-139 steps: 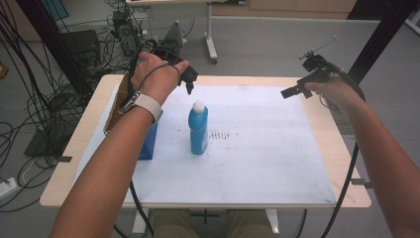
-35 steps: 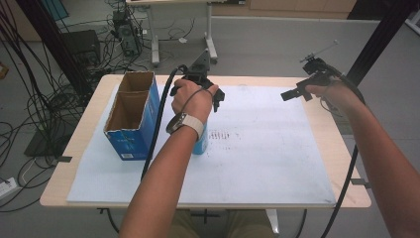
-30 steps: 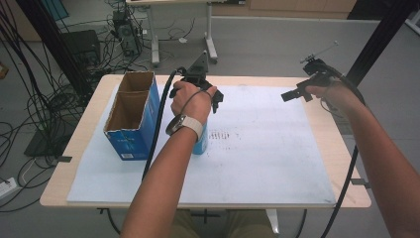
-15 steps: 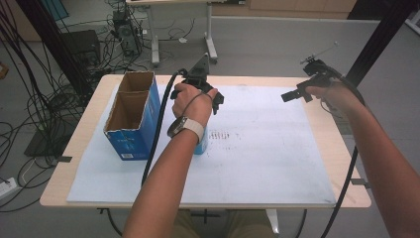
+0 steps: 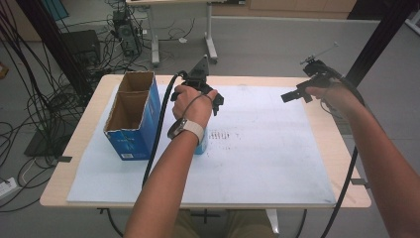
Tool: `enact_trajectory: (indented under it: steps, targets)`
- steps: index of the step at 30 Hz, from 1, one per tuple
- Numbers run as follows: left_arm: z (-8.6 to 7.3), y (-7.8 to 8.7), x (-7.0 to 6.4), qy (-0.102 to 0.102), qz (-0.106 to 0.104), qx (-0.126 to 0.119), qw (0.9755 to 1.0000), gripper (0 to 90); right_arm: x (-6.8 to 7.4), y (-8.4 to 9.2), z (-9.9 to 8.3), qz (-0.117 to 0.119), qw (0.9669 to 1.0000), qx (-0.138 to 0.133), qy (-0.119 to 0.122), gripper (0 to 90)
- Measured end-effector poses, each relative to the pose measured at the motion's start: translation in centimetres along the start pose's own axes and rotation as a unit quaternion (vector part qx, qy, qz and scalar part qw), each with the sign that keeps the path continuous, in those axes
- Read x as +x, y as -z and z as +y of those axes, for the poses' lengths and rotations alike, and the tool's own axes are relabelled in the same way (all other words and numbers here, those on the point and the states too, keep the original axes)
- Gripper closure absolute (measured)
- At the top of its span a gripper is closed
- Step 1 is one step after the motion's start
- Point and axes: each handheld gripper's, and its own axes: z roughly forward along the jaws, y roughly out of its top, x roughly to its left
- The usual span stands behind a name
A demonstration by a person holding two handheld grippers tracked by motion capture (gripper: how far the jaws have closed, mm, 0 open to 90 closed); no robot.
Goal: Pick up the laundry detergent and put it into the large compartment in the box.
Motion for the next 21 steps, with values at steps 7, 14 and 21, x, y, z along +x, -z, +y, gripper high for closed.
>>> enact_trajectory:
  steps: [7,14,21]
  targets:
    - [0.01,0.0,0.02,-0.001,-0.001,0.001,1.0,7.0,-0.04,-0.07,-0.01,0.0,1.0,0.002,0.001,5.3]
    - [-0.02,-0.04,-0.08,-0.002,0.0,0.0,1.0,6.9,-0.05,-0.1,-0.04,0.0,1.0,0.001,-0.002,5.2]
    - [-0.01,0.02,-0.02,-0.001,-0.003,-0.001,1.0,6.8,-0.1,-0.12,-0.08,0.0,1.0,0.001,-0.002,5.2]
